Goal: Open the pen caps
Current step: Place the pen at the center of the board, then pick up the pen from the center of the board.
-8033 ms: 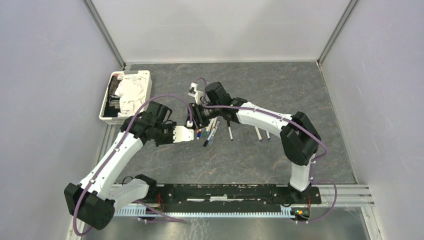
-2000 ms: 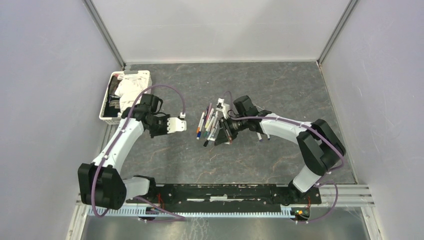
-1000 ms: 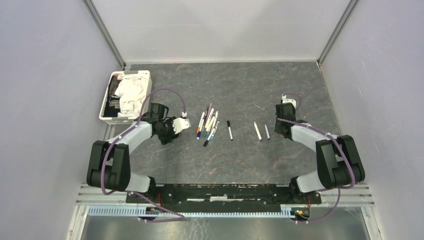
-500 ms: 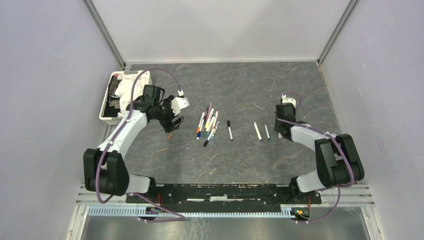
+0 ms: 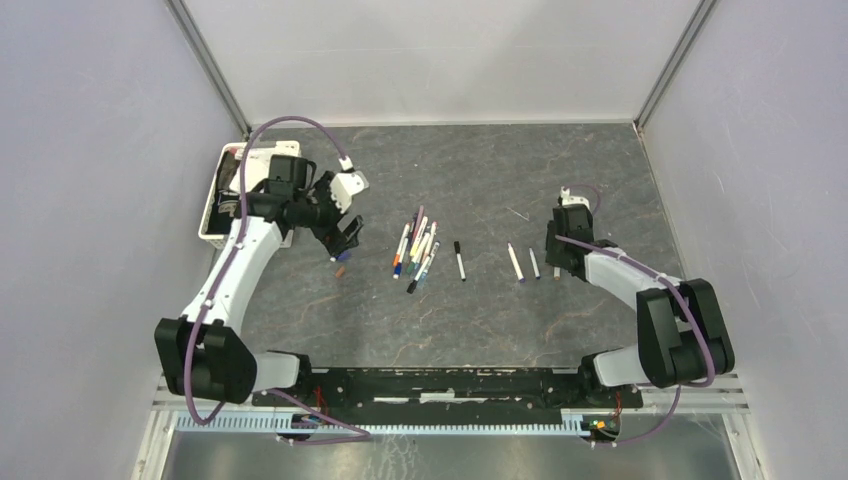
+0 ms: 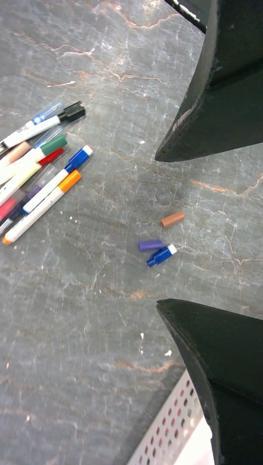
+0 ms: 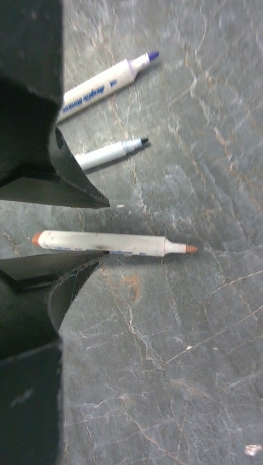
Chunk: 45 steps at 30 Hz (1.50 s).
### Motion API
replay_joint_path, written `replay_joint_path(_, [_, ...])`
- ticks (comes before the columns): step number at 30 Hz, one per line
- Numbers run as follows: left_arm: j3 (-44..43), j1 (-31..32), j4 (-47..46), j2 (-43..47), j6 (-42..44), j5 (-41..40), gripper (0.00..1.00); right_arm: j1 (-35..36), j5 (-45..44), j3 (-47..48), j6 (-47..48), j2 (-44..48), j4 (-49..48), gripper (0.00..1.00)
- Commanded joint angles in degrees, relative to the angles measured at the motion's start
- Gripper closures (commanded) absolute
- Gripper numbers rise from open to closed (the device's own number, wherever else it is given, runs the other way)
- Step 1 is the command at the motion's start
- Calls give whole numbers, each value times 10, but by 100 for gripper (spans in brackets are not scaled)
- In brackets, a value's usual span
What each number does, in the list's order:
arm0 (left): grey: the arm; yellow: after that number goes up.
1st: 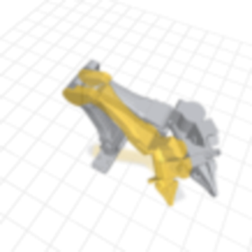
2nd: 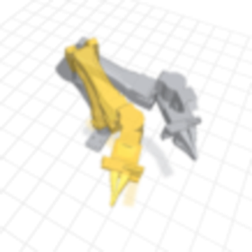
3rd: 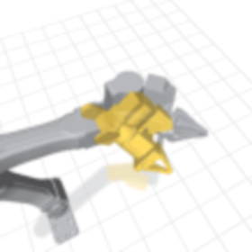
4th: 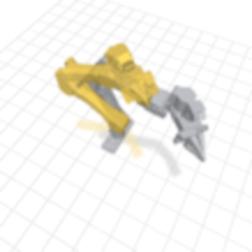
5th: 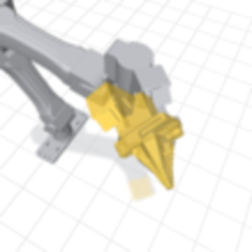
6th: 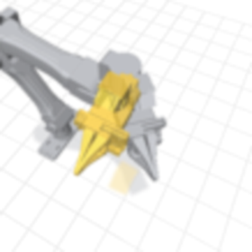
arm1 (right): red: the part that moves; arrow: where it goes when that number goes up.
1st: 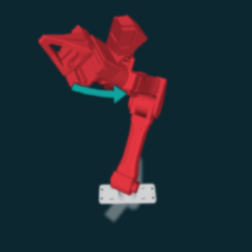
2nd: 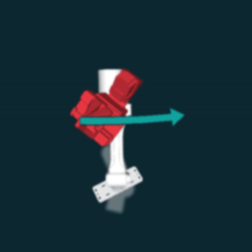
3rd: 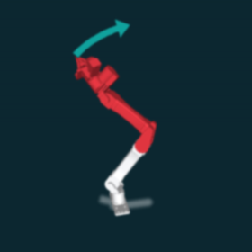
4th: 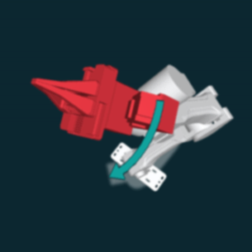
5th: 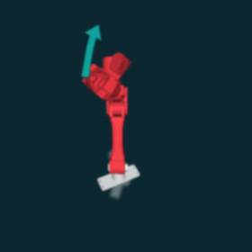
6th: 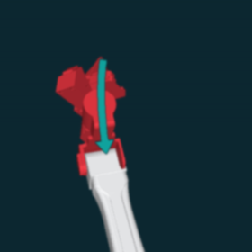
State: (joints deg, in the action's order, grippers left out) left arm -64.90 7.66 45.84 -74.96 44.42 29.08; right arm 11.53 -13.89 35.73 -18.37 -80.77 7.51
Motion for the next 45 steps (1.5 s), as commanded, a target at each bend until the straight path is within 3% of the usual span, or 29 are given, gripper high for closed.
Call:
replay_joint_path(1, [-56, -17, 15, 25, -66, 1, 0, 22, 4, 64, -9, 34, 38, 58])
replay_joint_path(6, [-83, -47, 35, 34, -78, -3, 0, 96, -39, 127, -11, 26, 67, 49])
replay_joint_path(10, [-92, -75, 51, 35, -74, 9, 0, 188, -21, 166, -17, -9, 55, 47])
replay_joint_path(13, [-93, -109, 61, 35, -80, 31, 0, 242, 26, 192, -15, -67, 40, 48])
replay_joint_path(17, [-97, -120, 79, 33, -76, 44, 0, 288, 18, 227, 1, -131, 50, 52])
replay_joint_path(26, [-108, -123, 100, 27, -64, 45, 0, 329, 5, 250, 19, -200, 59, 56])
replay_joint_path(31, [-105, -123, 109, 23, -56, 46, 0, 333, -2, 238, 22, -213, 57, 65])
replay_joint_path(36, [-82, -123, 129, 26, -19, 80, 0, 333, -5, 221, 23, -211, 52, 85])
replay_joint_path(40, [-40, -122, 165, 39, 70, 119, 0, 328, 14, 226, 34, -192, 52, 94])
replay_joint_path(45, [19, -120, 193, 70, 192, 164, 0, 311, 120, 265, 58, -156, 77, 99])
